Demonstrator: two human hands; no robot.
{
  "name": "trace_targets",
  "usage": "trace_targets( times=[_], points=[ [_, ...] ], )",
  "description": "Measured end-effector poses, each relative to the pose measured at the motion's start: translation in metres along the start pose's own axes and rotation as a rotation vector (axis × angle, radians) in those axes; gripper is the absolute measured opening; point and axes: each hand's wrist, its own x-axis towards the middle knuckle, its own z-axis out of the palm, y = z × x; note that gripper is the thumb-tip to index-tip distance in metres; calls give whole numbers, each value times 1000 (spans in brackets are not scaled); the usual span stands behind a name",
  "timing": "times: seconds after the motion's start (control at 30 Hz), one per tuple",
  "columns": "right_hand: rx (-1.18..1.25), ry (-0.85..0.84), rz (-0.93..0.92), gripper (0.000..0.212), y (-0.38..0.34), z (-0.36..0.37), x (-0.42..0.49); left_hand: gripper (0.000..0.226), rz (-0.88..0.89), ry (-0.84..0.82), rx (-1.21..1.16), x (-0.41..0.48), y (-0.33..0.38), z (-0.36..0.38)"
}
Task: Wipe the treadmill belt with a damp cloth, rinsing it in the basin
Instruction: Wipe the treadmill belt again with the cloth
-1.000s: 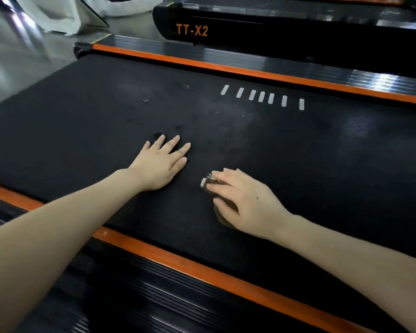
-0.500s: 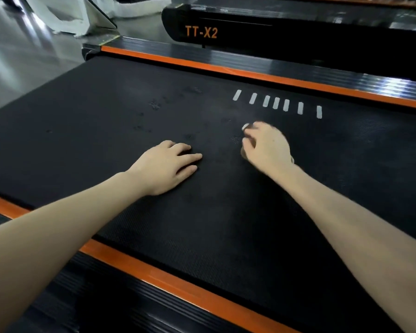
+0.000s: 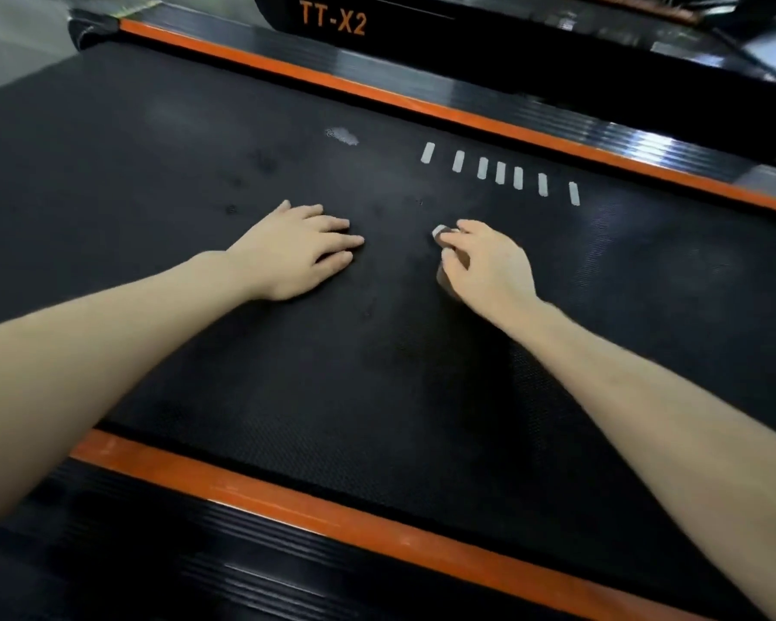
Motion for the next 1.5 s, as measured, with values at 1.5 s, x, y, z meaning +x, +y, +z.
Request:
trace_targets(
  times=[1.5],
  points=[
    [-31, 59, 220, 32, 8, 26, 81, 78, 79, 44, -21, 41, -21, 25]
  ],
)
